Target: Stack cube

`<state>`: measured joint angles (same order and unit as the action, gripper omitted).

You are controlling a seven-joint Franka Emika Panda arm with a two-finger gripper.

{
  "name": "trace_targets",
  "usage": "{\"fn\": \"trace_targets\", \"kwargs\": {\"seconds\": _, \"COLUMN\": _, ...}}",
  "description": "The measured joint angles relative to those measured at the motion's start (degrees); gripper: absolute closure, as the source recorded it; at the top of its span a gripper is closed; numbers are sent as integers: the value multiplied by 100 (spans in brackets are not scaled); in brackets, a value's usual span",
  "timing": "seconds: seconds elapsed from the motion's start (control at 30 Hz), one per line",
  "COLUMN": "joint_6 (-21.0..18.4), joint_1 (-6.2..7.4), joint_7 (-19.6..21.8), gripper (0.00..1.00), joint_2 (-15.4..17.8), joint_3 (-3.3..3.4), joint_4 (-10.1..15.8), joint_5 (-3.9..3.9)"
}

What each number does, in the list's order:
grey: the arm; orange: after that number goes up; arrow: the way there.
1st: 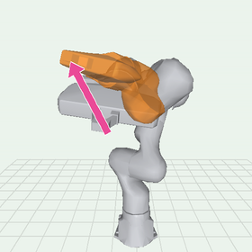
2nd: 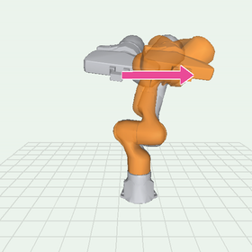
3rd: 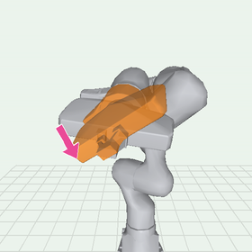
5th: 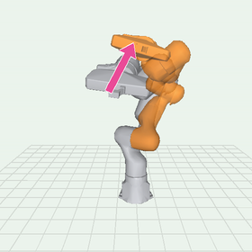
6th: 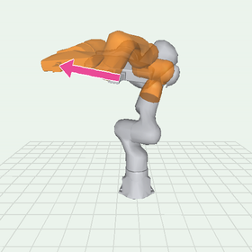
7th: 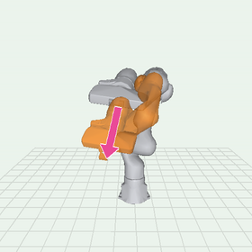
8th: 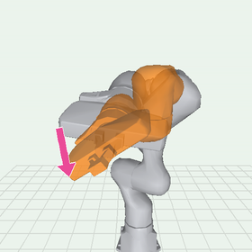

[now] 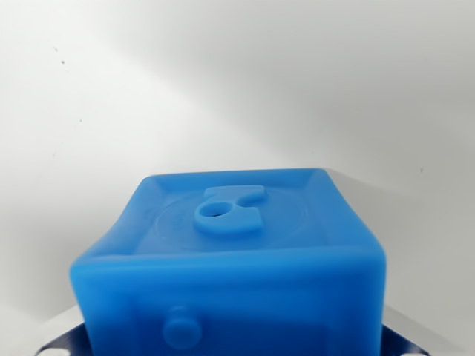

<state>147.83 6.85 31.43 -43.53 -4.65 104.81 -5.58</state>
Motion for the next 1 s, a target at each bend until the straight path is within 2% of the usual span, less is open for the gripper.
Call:
{"fn": "trace_targets", "kwargs": {"seconds": 0.53, "joint_6": -123, "joint_1": -3, "joint_7": -2, "gripper": 100, "joint_2": 203, "joint_3": -5, "joint_4": 54, "joint_5": 1}}
{"fn": "trace_targets", "kwargs": {"seconds": 1.0, "joint_6": -390, "joint_1": -18, "joint_7": -9, "gripper": 100, "joint_2": 591, "joint_3": -33, "joint_4": 171, "joint_5": 15}}
